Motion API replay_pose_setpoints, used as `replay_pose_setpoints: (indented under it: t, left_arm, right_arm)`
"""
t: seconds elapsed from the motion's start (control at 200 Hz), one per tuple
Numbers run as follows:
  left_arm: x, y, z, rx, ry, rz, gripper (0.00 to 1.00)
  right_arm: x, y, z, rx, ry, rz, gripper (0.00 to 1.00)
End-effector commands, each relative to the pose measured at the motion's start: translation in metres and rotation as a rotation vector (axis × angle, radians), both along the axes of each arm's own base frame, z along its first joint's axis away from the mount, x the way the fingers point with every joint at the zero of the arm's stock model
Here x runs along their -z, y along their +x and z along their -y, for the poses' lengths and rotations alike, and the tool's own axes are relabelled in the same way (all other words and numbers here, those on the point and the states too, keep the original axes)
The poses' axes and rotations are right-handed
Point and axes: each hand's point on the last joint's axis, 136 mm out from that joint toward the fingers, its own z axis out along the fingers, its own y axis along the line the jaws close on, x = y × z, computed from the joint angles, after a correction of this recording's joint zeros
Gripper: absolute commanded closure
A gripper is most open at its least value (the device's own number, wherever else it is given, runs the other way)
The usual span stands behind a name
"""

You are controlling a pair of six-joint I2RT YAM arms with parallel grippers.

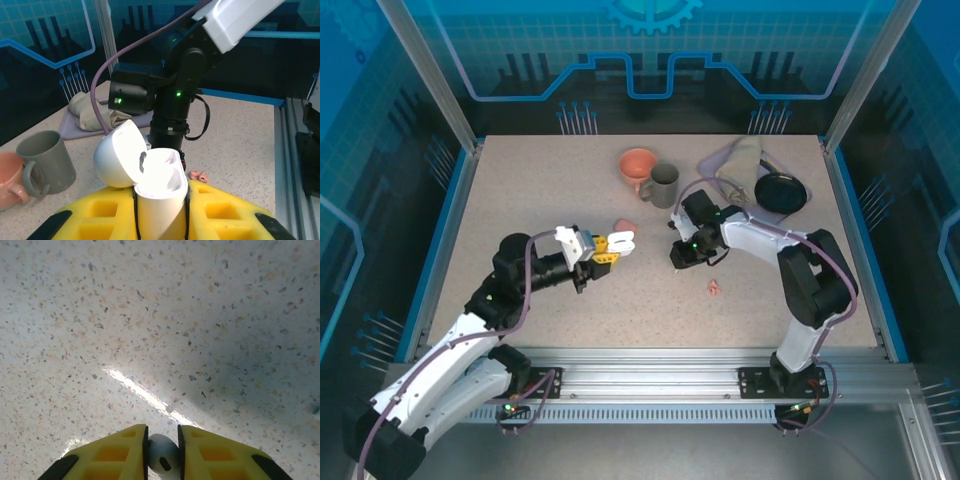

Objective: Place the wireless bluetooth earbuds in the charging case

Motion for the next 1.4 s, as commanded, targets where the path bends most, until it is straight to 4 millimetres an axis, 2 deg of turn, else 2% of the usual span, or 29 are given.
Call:
replay_pose_setpoints:
  t: [0.0, 0.195, 0.47, 0.69, 0.84, 0.965, 1.075, 1.396]
  left_arm:
    - [-0.011, 0.008, 0.001, -0.038, -0.083, -0.064, 1.00]
    - [-0.009, 0.017, 0.002, -0.071, -0.120, -0.124, 1.00]
    - [-0.020, 0.027, 0.002, -0.110, -0.192, -0.192, 1.00]
    - [-0.030, 0.031, 0.009, -0.084, -0.219, -0.212, 1.00]
    - [-0.039, 0.029, 0.017, -0.042, -0.232, -0.185, 1.00]
    - [-0.046, 0.022, 0.027, 0.017, -0.227, -0.133, 1.00]
    - [-0.046, 0.017, 0.035, 0.048, -0.200, -0.064, 1.00]
    - [-0.054, 0.010, 0.043, 0.087, -0.194, 0.020, 1.00]
  right_arm:
    - [-0.029, 0.014, -0.003, 0.018, 0.066, 0.132, 0.77]
    - [-0.082, 0.019, 0.001, 0.004, 0.131, 0.339, 0.77]
    - [-0.185, 0.014, 0.001, -0.029, 0.268, 0.654, 0.77]
    - [-0.265, -0.006, -0.007, -0.078, 0.394, 0.862, 0.77]
    - [-0.305, -0.027, -0.021, -0.142, 0.481, 0.976, 0.77]
    - [-0.327, -0.044, -0.036, -0.203, 0.549, 1.044, 0.77]
    - [-0.339, -0.058, -0.046, -0.246, 0.587, 1.094, 0.77]
    - [-0.341, -0.080, -0.068, -0.323, 0.584, 1.154, 0.77]
